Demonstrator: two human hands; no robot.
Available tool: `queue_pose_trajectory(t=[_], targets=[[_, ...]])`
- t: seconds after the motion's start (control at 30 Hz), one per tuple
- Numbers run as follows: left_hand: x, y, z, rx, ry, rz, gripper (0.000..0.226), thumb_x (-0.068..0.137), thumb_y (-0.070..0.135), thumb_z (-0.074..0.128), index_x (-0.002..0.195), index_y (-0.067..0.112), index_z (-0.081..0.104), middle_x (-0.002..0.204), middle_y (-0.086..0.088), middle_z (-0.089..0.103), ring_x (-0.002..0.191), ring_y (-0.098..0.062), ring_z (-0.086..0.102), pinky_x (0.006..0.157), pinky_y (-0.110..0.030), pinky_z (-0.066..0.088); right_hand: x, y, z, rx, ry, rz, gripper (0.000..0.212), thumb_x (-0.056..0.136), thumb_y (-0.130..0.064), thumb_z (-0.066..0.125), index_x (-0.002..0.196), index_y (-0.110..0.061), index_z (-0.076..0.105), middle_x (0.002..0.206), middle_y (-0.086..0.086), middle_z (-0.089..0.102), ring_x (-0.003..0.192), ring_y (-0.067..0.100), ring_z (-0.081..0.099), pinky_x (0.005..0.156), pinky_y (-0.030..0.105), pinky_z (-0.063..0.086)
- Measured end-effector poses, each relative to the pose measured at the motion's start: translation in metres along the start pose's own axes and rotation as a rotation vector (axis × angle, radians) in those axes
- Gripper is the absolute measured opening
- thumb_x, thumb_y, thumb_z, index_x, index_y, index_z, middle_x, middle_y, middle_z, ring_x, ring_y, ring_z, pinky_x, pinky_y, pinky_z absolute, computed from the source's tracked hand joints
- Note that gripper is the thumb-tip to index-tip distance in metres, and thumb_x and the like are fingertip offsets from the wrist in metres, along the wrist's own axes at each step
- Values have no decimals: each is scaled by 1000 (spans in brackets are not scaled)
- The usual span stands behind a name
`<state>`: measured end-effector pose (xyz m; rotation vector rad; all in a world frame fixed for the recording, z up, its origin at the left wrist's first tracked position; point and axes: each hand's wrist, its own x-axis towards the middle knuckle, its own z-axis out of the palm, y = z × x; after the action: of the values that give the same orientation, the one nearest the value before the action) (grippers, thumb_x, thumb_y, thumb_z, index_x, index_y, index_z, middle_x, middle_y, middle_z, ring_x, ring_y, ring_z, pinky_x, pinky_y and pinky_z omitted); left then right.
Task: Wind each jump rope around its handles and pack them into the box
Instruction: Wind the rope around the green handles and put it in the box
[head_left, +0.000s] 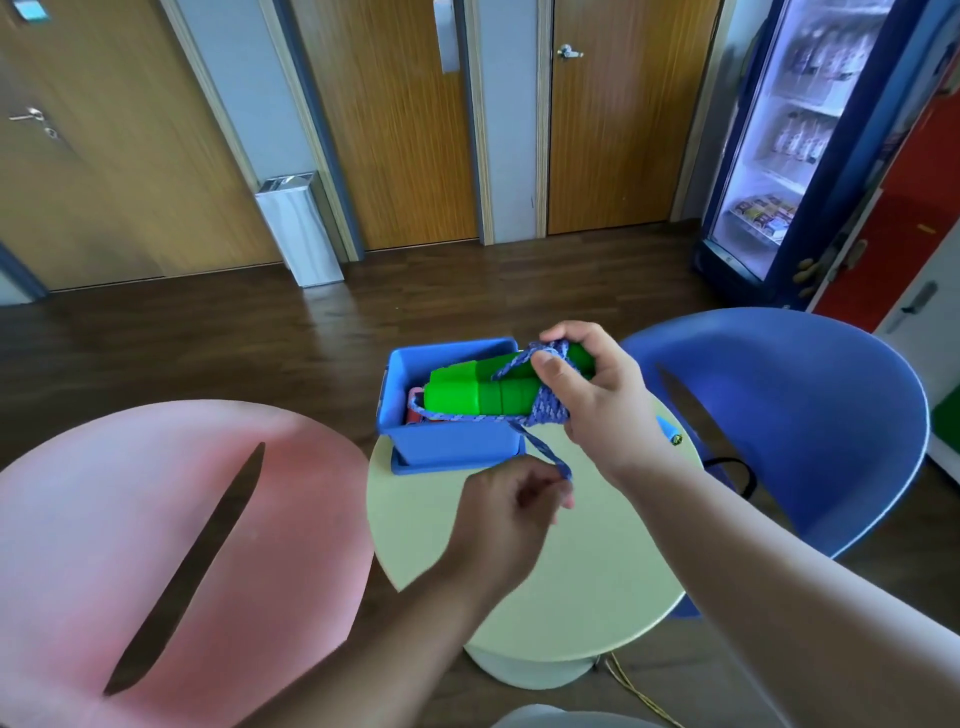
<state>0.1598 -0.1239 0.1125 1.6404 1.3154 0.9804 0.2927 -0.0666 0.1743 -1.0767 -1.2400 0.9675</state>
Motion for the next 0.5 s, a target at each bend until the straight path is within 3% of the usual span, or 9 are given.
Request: queue_pose_trajectory(t=[0.13, 0.2, 0.27, 0.3, 0.33, 0.4, 0.5], targets=[[8, -4, -2, -34, -51, -25, 15, 93, 20, 75, 83, 30, 78, 82, 14, 76, 73, -3, 66, 70, -24, 50, -3, 6, -4, 77, 68, 46, 9, 101, -12, 63, 110, -10, 61, 68, -7, 51, 45, 2, 46, 45, 11, 36], [17, -13, -17, 31, -51, -27, 18, 93, 17, 75, 89, 34, 77, 97, 13, 76, 82, -2, 67, 72, -19, 50, -2, 6, -11, 45, 70, 21, 10, 102, -13, 62, 110, -10, 60, 67, -9, 51, 45, 2, 46, 45, 10, 36], [25, -18, -41, -34, 108, -180, 22, 98, 13, 68, 93, 33, 75, 106, 3, 74, 71, -5, 64, 61, -18, 50, -1, 5, -18, -18, 44, -29, 9, 102, -14, 62, 110, -12, 60, 64, -14, 50, 47, 2, 44, 47, 11, 36], [29, -15, -54, -182, 225, -283, 19, 101, 16, 63, 94, 30, 73, 108, -2, 72, 67, -9, 63, 53, -21, 50, -2, 5, -21, -50, 25, -56, 10, 102, -14, 62, 110, -12, 59, 64, -14, 50, 48, 2, 43, 49, 12, 37], [34, -10, -67, -366, 306, -376, 14, 103, 25, 59, 97, 28, 71, 107, -3, 70, 65, -14, 64, 47, -25, 49, -3, 5, -23, -79, 2, -81, 10, 101, -13, 63, 111, -12, 59, 67, -11, 51, 51, 2, 43, 52, 13, 39], [42, 7, -83, -594, 306, -455, 30, 105, 52, 47, 109, 28, 66, 106, -1, 71, 66, -23, 69, 43, -27, 48, -7, 7, -22, -123, -56, -111, 13, 101, -12, 63, 113, -12, 59, 75, -1, 55, 60, 4, 48, 59, 16, 44], [46, 38, -79, -457, 199, -373, 43, 100, 66, 47, 116, 30, 65, 107, 0, 75, 70, -25, 76, 44, -30, 52, -14, 13, -12, -127, -133, -138, 18, 101, -13, 63, 119, -14, 59, 89, 9, 62, 75, 8, 58, 70, 26, 54]])
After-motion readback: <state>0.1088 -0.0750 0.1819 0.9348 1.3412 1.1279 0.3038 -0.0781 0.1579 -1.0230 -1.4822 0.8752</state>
